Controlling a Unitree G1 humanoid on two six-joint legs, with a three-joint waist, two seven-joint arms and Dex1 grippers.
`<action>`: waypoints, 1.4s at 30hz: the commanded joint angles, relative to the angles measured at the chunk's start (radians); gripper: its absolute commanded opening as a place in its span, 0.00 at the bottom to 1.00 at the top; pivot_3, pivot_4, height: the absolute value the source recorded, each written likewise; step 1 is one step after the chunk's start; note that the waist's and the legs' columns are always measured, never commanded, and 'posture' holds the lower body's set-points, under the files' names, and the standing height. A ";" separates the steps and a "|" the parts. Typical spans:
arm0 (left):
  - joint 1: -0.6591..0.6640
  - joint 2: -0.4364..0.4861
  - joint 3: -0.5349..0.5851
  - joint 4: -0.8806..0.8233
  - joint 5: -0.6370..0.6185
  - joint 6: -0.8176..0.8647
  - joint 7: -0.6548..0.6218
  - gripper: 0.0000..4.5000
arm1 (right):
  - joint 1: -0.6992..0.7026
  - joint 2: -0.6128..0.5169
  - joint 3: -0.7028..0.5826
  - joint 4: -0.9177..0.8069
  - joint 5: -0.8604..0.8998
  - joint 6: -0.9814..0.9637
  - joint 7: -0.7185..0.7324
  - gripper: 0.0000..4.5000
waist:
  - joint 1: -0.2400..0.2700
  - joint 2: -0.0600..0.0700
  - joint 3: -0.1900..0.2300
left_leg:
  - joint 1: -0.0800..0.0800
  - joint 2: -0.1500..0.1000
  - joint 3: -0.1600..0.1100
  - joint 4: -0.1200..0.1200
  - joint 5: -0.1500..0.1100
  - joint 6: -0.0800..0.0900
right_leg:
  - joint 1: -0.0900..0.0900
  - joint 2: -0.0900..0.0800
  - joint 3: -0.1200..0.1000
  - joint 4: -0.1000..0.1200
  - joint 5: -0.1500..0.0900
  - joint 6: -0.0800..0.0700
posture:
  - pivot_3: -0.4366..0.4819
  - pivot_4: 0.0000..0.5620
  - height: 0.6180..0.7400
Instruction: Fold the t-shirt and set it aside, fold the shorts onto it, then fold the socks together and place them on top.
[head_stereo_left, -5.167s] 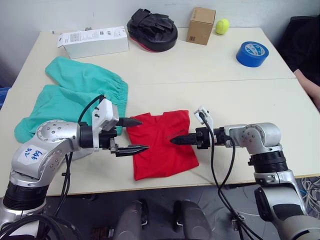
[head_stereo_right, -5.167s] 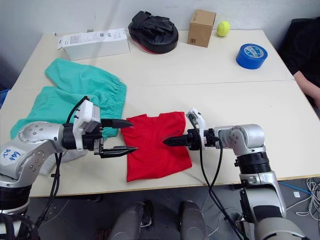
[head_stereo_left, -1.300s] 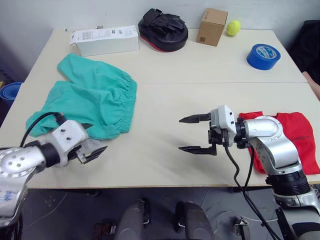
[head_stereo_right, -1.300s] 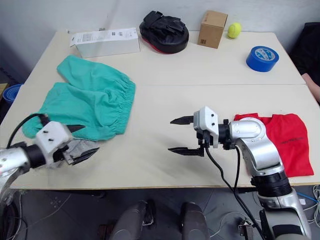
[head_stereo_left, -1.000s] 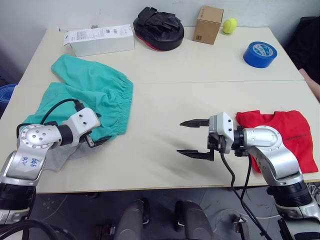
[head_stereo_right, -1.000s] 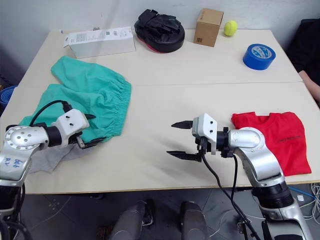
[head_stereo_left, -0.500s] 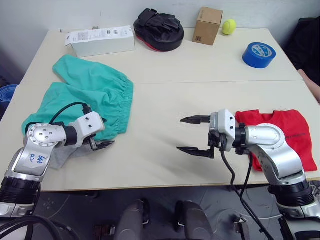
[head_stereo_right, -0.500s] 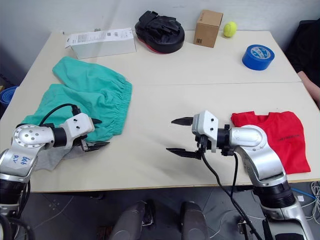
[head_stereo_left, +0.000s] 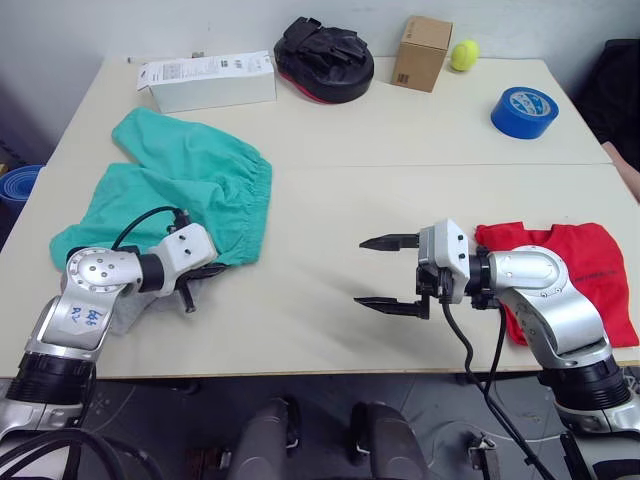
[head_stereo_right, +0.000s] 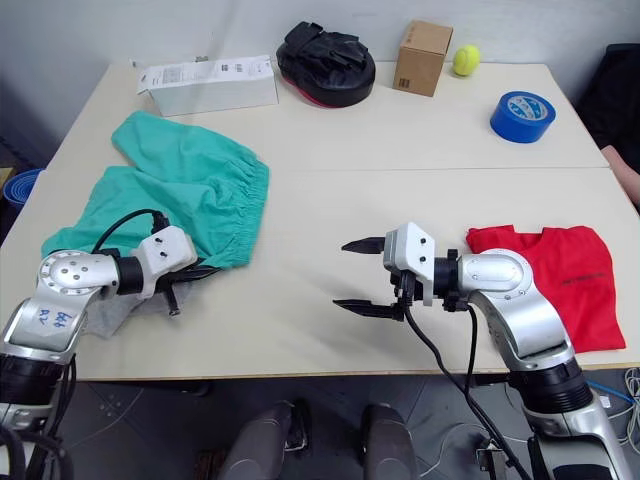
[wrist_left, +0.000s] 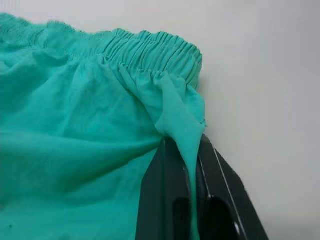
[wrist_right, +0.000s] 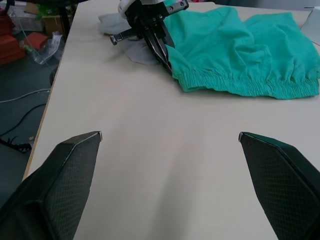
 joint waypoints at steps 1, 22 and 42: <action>-0.094 -0.027 -0.039 -0.025 -0.012 -0.004 -0.043 0.01 | 0.024 -0.030 -0.048 -0.059 0.026 0.006 -0.010 1.00 | 0.001 0.000 0.000 | 0.000 0.000 0.000 0.000 0.000 0.000 | 0.001 0.000 -0.001 0.000 0.000 0.000 | 0.48 0.27 1.00; -0.442 -0.316 -0.326 0.210 0.074 -0.242 -0.273 0.01 | 0.182 -0.112 -0.144 -0.181 0.066 0.037 -0.052 1.00 | 0.014 0.000 0.000 | -0.004 0.000 -0.004 0.013 -0.001 0.005 | 0.003 0.000 -0.011 0.001 0.000 0.001 | 0.48 0.27 1.00; -0.455 -0.661 -0.492 0.245 0.109 -0.251 -0.291 0.01 | 0.479 -0.263 -0.333 -0.227 -0.001 -0.098 -0.003 1.00 | 0.022 0.000 0.000 | -0.008 0.000 -0.006 0.018 -0.002 0.009 | 0.005 -0.001 -0.012 -0.001 0.002 0.004 | 0.48 0.27 1.00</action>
